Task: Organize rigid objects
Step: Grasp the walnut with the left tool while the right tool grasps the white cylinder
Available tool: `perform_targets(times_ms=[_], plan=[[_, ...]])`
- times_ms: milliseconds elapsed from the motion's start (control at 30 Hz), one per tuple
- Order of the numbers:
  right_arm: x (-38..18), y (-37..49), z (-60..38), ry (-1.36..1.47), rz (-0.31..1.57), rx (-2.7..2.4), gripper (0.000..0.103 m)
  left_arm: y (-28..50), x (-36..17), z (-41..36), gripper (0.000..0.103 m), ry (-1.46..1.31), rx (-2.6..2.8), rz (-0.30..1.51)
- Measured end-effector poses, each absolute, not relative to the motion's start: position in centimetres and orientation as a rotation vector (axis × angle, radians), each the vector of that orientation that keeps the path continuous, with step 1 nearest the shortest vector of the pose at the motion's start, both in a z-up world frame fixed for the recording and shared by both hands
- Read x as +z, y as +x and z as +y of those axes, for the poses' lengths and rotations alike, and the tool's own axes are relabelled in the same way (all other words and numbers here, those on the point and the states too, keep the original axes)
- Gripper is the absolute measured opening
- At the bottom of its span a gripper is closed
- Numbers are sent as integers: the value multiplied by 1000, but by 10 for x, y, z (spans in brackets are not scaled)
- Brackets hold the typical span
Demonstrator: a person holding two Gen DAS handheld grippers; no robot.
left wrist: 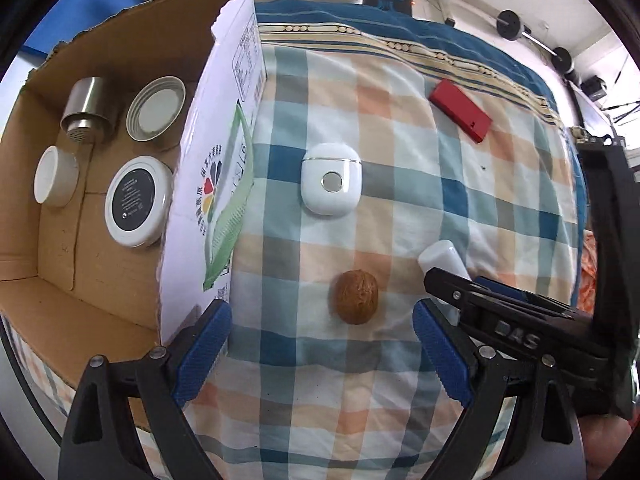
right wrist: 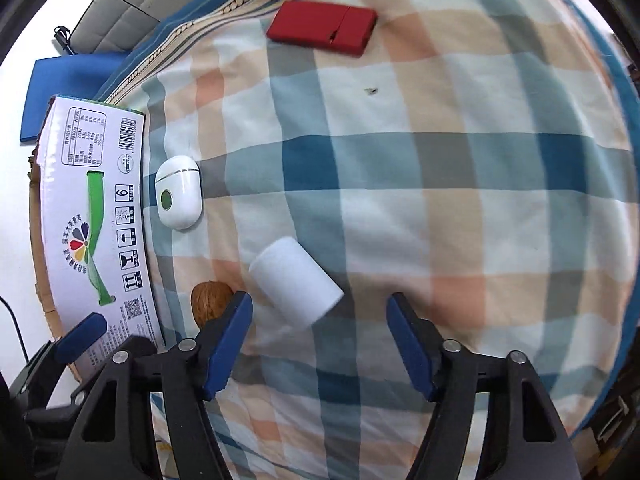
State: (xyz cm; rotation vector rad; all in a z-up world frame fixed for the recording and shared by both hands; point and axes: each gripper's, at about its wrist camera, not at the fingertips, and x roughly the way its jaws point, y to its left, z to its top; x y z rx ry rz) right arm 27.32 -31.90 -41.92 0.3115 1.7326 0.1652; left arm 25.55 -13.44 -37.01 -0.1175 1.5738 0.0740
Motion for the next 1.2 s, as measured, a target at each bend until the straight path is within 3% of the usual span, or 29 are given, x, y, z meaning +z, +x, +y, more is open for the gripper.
perform_targets(times_ms=[100,233,767,800,867,900,1200], plan=[[-426,273,-317,264,1743,186,45,256,-372,-135,92,-105,89,1573],[-422,267,-324,211,1741,184,39,256,-373,-136,93,-103,80,1577],[-403,216,-412,255,1734,-23,37,256,-408,-184,93,39,1,1661],[-405,213,-414,261,1735,-26,37,258,-416,-180,91,33,6,1679],[-409,211,-415,275,1737,-34,37,263,-429,-172,68,-13,10,1728],[-413,211,-418,280,1739,-35,37,262,-435,-168,66,-55,8,1754],[-424,223,-424,322,1751,-53,37,275,-448,-149,65,-65,27,1803]])
